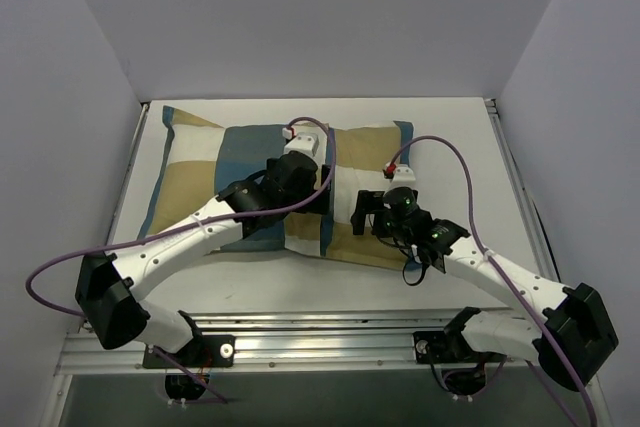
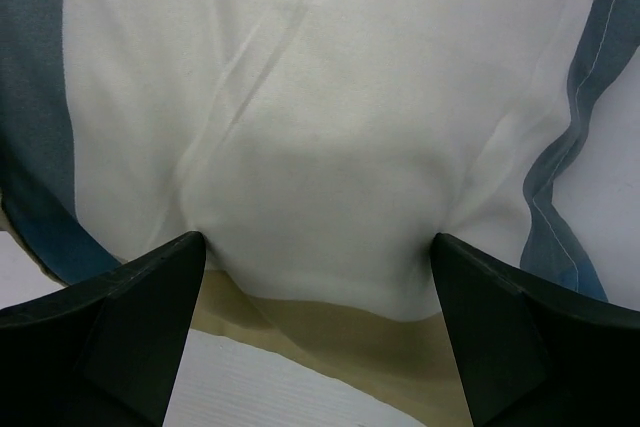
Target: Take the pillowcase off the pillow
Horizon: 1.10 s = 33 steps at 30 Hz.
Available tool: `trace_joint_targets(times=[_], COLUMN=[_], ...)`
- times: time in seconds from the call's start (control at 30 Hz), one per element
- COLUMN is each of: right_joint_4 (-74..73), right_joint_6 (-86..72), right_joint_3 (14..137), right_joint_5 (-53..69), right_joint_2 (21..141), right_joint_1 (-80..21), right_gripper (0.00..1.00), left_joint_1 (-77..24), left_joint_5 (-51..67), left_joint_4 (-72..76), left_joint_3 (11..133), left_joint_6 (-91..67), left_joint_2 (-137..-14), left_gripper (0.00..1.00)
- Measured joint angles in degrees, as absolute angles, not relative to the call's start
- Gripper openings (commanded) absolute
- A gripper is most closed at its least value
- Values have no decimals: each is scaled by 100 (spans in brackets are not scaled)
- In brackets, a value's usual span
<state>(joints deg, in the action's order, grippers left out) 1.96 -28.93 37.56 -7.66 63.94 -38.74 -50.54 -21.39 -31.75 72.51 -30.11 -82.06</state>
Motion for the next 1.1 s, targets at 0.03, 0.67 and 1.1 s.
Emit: trace_joint_targets(times=[0.03,0.67,1.1], right_joint_4=[165,1636,2390], right_joint_6=[-2891,-3190,-3817], right_joint_3=[3802,3415,3127], right_joint_5=[-773,-899,-733], right_joint_2=[6394,7367,7693], right_joint_1=[-3872,-3048,-2877], right_gripper=[91,89,89], left_joint_1=[-5065,-5068,-4768], left_joint_5=[-2185,-3500,-3747], left_joint_4=[-3131,-2753,-2604], left_joint_3=[7360,7734,7223], left_joint_6=[-2956,-2705,-3140], left_joint_2=[-8272,-9485,-9190], left_gripper=[95,100,87])
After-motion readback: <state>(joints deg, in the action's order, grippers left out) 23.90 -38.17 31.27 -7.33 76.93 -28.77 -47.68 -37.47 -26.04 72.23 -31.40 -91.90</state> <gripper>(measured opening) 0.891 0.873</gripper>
